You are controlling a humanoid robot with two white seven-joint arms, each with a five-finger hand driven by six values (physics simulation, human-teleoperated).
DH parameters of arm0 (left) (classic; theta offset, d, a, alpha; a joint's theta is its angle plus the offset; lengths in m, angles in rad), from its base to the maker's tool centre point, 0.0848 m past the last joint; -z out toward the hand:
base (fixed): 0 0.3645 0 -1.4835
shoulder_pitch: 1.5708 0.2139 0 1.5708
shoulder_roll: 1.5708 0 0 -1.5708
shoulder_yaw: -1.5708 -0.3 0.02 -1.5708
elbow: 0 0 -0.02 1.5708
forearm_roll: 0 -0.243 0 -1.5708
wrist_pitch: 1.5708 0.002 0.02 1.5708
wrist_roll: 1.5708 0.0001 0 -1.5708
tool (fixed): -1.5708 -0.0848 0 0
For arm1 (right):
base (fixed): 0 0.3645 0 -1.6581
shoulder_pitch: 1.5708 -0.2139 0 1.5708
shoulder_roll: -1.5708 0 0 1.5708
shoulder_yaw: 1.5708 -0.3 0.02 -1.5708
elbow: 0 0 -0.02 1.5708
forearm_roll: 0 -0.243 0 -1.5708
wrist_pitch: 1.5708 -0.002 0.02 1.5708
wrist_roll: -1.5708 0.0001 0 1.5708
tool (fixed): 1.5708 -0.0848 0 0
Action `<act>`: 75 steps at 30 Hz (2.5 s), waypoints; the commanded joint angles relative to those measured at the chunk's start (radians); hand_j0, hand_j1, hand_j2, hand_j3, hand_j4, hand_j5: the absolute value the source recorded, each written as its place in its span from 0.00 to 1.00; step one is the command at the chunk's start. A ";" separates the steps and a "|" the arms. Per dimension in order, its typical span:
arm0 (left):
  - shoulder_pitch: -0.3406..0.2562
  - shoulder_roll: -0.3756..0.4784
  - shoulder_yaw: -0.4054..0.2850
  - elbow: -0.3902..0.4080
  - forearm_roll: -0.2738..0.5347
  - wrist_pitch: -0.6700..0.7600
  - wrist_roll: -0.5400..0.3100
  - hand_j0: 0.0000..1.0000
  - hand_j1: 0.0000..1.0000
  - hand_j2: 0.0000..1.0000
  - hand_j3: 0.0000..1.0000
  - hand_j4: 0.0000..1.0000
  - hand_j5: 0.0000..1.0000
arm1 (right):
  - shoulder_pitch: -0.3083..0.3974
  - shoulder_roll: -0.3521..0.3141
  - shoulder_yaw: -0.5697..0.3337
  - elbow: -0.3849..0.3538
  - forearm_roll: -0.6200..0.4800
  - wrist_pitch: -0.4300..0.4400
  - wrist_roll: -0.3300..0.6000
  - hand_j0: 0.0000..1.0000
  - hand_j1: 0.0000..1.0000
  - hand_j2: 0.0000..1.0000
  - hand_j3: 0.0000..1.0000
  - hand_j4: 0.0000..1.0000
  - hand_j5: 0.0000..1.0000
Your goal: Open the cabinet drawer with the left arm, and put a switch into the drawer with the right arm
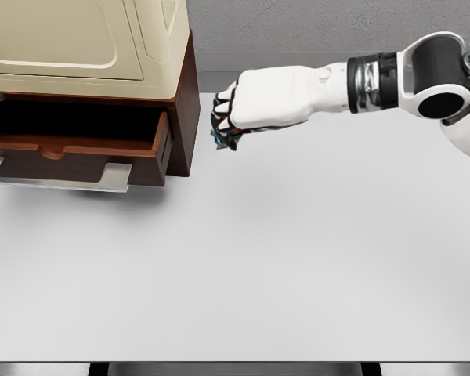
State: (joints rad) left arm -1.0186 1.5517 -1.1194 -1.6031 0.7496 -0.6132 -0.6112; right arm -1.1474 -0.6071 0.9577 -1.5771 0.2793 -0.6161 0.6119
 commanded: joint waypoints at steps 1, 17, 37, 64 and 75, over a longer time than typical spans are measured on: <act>0.000 0.001 0.001 0.000 0.008 0.003 0.000 0.98 0.98 0.98 0.98 0.98 0.98 | 0.000 0.017 0.016 -0.011 -0.008 0.005 -0.001 0.40 0.40 0.40 0.40 0.40 0.40; 0.000 0.001 0.001 0.000 0.007 0.002 0.000 0.99 0.99 0.99 0.99 0.99 0.99 | -0.143 0.130 0.055 -0.009 -0.015 0.005 -0.001 0.42 0.42 0.42 0.42 0.42 0.42; 0.002 -0.001 0.001 -0.001 0.004 0.002 0.000 1.00 1.00 1.00 1.00 1.00 1.00 | -0.253 0.402 0.079 0.264 -0.006 0.005 -0.001 0.42 0.42 0.42 0.42 0.42 0.42; 0.002 -0.001 0.001 -0.003 0.002 0.002 0.000 1.00 1.00 1.00 1.00 1.00 1.00 | -0.308 0.586 0.122 0.568 0.027 0.005 -0.001 0.42 0.42 0.42 0.42 0.42 0.42; 0.002 -0.001 0.001 -0.003 0.002 0.002 0.000 1.00 1.00 1.00 1.00 1.00 1.00 | -0.318 0.607 0.127 0.631 0.049 0.005 -0.001 0.42 0.42 0.42 0.42 0.42 0.42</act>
State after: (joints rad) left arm -1.0171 1.5503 -1.1195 -1.6062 0.7432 -0.6135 -0.6112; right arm -1.4650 -0.0021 1.0864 -0.9544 0.3294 -0.6141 0.6113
